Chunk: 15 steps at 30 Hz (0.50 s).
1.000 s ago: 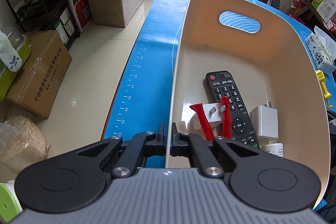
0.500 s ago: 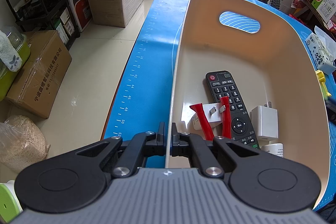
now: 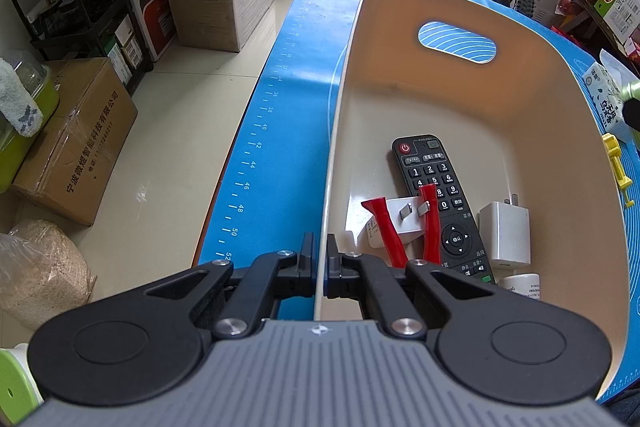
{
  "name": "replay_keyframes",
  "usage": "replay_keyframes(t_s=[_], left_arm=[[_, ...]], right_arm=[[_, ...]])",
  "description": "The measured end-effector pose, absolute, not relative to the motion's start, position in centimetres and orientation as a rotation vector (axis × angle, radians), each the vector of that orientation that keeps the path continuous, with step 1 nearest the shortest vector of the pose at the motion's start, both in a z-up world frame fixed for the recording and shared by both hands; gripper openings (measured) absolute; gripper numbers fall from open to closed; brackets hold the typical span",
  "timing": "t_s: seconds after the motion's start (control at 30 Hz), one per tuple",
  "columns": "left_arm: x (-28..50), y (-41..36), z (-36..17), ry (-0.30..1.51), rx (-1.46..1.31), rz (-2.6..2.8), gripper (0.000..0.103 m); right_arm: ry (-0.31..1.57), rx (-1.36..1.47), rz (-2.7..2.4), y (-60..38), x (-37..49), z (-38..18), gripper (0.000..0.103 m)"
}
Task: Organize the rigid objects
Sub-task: 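Carry the green tin into the basket and release it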
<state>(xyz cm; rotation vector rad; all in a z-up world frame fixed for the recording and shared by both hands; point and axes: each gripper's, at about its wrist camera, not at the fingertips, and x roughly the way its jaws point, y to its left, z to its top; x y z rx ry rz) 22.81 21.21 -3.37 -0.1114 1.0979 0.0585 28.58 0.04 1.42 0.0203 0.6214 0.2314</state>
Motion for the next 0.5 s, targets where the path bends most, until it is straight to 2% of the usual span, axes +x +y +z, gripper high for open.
replay_keyframes(t_s=[0.27, 0.5], left_arm=[[22.8, 21.2, -3.4, 1.098, -0.112, 0.058, 0.004], [22.8, 21.2, -3.4, 1.098, -0.111, 0.058, 0.004]], right_arm=[[0.675, -0.106, 0.343, 5.1, 28.3, 0.8, 0.054], [0.807, -0.231, 0.405, 8.4, 28.1, -1.6, 0.054]])
